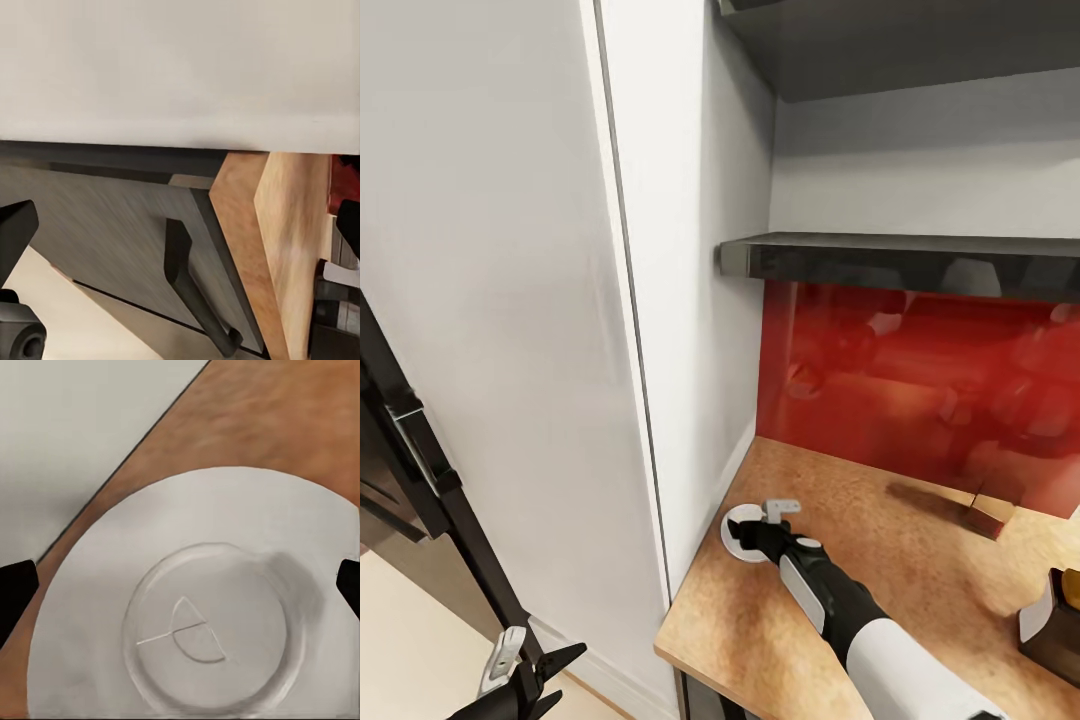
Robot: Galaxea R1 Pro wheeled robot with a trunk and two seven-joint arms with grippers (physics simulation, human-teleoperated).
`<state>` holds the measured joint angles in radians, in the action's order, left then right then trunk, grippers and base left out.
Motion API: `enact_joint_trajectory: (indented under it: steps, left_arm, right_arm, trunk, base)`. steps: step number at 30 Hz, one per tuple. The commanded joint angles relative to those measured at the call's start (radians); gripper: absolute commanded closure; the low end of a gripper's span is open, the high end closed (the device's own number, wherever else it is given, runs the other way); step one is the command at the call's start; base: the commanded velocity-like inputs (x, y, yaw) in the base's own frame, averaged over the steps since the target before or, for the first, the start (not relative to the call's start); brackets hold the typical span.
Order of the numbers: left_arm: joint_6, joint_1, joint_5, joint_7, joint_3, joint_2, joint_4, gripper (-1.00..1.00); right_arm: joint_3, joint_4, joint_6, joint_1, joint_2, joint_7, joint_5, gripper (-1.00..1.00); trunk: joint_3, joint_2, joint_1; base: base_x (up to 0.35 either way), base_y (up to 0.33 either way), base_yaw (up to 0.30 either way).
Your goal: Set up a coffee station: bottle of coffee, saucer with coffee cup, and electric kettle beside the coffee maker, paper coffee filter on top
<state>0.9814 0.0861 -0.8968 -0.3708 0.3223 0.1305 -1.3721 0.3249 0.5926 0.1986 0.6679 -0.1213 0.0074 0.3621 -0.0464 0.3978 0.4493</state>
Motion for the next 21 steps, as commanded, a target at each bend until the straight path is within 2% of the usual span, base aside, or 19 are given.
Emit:
enact_joint_trajectory:
  steps: [1,11,21]
  left_arm:
    - [0.003,0.000,0.005,-0.007,0.001,0.000,-0.001,-1.00]
    - [0.003,0.000,0.005,-0.007,0.001,0.000,-0.001,-1.00]
    - [0.003,0.000,0.005,-0.007,0.001,0.000,-0.001,-1.00]
  right_arm:
    - [0.002,-0.006,0.004,0.001,0.000,0.000,0.004,-1.00]
    - [0.002,-0.034,-0.049,0.001,-0.001,0.001,0.004,-1.00]
    - [0.002,-0.054,-0.057,0.001,-0.003,0.001,0.004,-1.00]
  trunk:
    - [-0.002,0.002,0.001]
    - [-0.002,0.002,0.001]
    - [-0.002,0.002,0.001]
  base:
    - [0.000,0.000,0.000]
    - [0.000,0.000,0.000]
    - [0.000,0.000,0.000]
